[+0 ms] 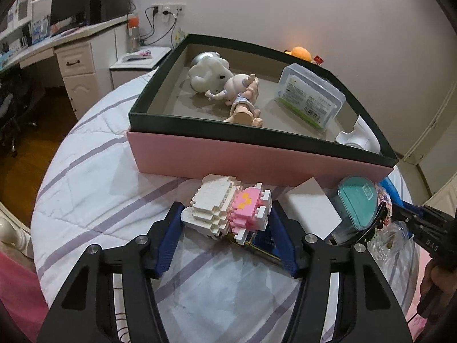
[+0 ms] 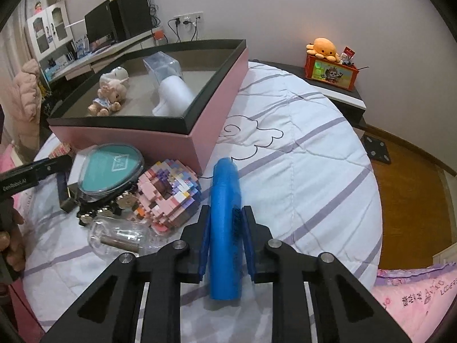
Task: Organize rigid objects
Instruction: 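Grasp the pink block figure with the left gripper while the right grasps the blue highlighter, then carry the block figure and highlighter into the box and open both grippers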
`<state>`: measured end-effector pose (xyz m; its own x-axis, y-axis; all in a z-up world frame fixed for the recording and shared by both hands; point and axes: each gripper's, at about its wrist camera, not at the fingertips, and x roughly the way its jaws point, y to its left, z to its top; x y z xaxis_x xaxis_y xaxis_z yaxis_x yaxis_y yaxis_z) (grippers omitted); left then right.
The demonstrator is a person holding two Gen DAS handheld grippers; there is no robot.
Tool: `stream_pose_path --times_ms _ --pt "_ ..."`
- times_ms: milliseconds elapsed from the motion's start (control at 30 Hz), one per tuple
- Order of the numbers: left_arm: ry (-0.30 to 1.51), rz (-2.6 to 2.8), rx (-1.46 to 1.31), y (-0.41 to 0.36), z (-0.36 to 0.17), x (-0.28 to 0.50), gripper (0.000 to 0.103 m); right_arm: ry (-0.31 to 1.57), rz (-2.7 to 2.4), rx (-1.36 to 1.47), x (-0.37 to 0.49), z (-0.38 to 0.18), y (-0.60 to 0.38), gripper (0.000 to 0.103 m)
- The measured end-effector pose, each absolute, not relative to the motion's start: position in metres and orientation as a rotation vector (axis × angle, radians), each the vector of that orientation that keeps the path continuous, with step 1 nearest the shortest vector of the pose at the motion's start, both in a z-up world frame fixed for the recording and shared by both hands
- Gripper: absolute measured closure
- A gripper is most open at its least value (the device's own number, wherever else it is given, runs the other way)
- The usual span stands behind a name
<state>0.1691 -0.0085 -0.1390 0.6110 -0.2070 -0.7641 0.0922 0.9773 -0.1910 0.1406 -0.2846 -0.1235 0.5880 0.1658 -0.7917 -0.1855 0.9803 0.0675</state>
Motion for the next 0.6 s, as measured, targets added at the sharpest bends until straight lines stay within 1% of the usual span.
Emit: stream_pose_path --times_ms 333,600 --pt "0.855 -0.172 -0.142 -0.003 -0.121 0.147 0.043 0.882 0.211 0.041 0.122 -0.106 -0.291 0.083" --pt "0.780 -0.183 -0.137 0.001 -0.084 0.136 0.043 0.793 0.264 0.060 0.112 -0.063 -0.279 0.083"
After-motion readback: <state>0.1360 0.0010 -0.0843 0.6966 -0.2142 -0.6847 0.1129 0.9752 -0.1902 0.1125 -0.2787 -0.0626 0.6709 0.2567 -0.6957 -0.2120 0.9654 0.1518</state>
